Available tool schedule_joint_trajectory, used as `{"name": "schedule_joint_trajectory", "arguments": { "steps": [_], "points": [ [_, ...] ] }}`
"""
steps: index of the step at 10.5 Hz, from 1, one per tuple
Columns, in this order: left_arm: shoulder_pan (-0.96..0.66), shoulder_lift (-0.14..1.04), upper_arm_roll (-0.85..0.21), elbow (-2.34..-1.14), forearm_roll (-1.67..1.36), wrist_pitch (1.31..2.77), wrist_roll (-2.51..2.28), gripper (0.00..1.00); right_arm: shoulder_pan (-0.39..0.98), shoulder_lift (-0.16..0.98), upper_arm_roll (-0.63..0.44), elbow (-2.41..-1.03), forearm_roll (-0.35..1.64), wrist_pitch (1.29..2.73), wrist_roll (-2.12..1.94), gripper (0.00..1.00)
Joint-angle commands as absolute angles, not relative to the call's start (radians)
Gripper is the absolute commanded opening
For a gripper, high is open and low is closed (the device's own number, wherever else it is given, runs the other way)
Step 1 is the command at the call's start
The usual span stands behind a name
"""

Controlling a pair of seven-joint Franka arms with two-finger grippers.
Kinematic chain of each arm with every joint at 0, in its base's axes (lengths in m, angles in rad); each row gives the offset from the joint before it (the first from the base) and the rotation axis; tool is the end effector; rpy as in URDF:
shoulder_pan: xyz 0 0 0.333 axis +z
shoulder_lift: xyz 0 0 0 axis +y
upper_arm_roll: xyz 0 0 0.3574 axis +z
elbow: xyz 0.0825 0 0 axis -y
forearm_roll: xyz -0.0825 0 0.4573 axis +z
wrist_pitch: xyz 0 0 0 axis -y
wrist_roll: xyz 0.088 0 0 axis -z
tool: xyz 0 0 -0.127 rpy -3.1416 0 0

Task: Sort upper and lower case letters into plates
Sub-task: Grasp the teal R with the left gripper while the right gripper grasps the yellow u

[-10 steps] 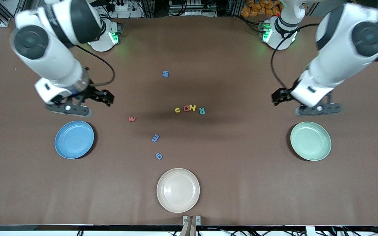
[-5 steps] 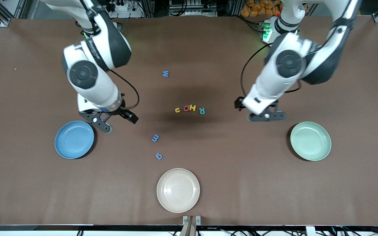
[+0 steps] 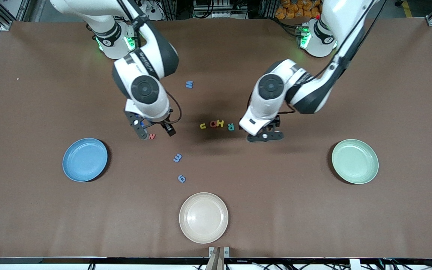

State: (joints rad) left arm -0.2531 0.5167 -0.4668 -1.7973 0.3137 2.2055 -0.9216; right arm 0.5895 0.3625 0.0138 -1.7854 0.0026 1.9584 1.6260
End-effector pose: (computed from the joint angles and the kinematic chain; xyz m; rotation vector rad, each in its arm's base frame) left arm 0.5652 -0.4473 0.2527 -3.0964 -0.0878 0.0162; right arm 0.5722 0.3938 0.3163 2.5904 -1.4564 -0.1341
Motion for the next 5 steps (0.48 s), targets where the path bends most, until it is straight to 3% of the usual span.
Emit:
{"name": "schedule_joint_trajectory", "arguments": {
  "steps": [1,5],
  "points": [
    [-0.293,0.618,-0.469,-1.776,0.418,2.297,-1.03,1.0,0.606,0.235,0.008,-1.994,0.025,2.096,1.684,1.0],
    [-0.337,0.706,-0.469,-1.772,0.508,2.373,-1.144,1.0,0.618,0.264,0.008,-2.078,0.091,2.345,1.888,1.0]
  ]
}}
